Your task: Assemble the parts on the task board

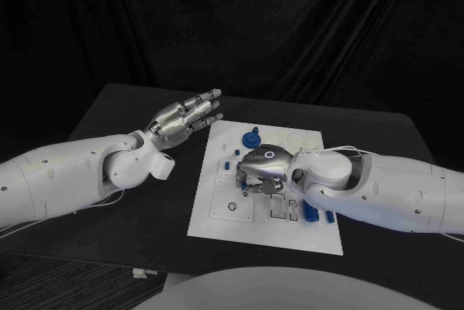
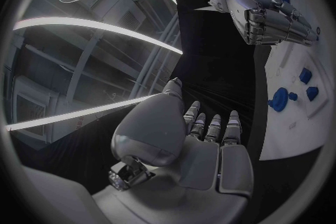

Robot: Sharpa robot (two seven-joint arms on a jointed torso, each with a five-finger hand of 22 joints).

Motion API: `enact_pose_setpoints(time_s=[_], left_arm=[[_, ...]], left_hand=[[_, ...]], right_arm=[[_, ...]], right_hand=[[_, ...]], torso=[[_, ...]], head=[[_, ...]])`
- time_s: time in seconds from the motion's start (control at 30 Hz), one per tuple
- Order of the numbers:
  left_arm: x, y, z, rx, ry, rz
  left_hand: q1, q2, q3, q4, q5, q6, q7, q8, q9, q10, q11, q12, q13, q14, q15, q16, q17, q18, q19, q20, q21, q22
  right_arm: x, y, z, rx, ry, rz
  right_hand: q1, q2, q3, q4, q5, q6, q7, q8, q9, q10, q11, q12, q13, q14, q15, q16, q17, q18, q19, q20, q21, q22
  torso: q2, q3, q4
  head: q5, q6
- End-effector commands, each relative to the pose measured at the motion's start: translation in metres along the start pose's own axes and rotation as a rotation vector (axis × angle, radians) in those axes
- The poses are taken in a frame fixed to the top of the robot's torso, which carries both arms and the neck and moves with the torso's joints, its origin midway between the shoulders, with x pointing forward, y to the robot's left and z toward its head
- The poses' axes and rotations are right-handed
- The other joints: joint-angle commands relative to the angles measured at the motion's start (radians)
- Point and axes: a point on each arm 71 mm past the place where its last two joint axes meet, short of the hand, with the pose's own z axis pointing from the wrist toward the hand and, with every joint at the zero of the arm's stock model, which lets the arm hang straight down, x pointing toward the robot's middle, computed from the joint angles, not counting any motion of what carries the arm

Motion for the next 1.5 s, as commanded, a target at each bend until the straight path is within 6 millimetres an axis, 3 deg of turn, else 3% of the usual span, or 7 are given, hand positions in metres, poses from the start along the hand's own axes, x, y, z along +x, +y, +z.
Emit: enact_pose_setpoints(time_s=[0.03,1.33,1.5], left_arm=[[0.0023,0.0007,0.0003,0.003,0.015,-0.015],[0.0021,0.0033,0.0006,-0.017,0.019,-0.018],[0.0019,0.0037,0.0012,-0.017,0.016,-0.016]], left_hand=[[0.002,0.008,0.002,-0.006,0.003,0.001,0.004,0.004,0.001,0.0,0.007,0.004,0.001,-0.002,0.007,-0.004,-0.001,0.014,0.0,0.005,0.001,-0.001],[0.009,0.013,0.006,-0.016,0.012,0.011,0.008,0.008,0.002,0.0,0.011,0.005,0.001,-0.002,0.013,-0.004,-0.001,0.013,0.002,0.008,0.001,0.0],[0.009,0.014,0.006,-0.017,0.012,0.014,0.008,0.009,0.003,0.0,0.011,0.006,0.002,-0.002,0.013,-0.004,-0.001,0.012,0.003,0.009,0.001,0.0]], right_arm=[[0.0015,0.0012,-0.0006,-0.006,0.006,-0.014],[0.0047,0.0017,-0.0081,0.0,0.026,-0.005],[0.0067,0.0026,-0.0083,-0.001,0.031,-0.001]], right_hand=[[0.005,0.005,-0.001,-0.006,0.005,-0.006,-0.002,-0.005,-0.001,0.004,0.004,0.002,0.002,0.0,-0.001,0.003,0.0,0.006,-0.005,0.0,0.003,0.08],[0.001,0.002,0.0,-0.016,0.007,-0.006,-0.003,-0.009,-0.002,0.023,0.001,0.007,0.006,-0.005,-0.003,-0.007,-0.009,0.008,-0.009,-0.001,-0.004,0.078],[0.0,0.002,0.0,-0.016,0.007,-0.006,-0.002,-0.009,-0.002,0.024,0.001,0.007,0.006,-0.005,-0.003,-0.007,-0.009,0.008,-0.01,-0.001,-0.004,0.078]], torso=[[-0.001,0.0002,-0.0015],[-0.002,0.0003,-0.0013],[-0.002,0.0003,-0.0012]], head=[[0.001,0.0],[0.004,0.0],[0.009,0.0]])
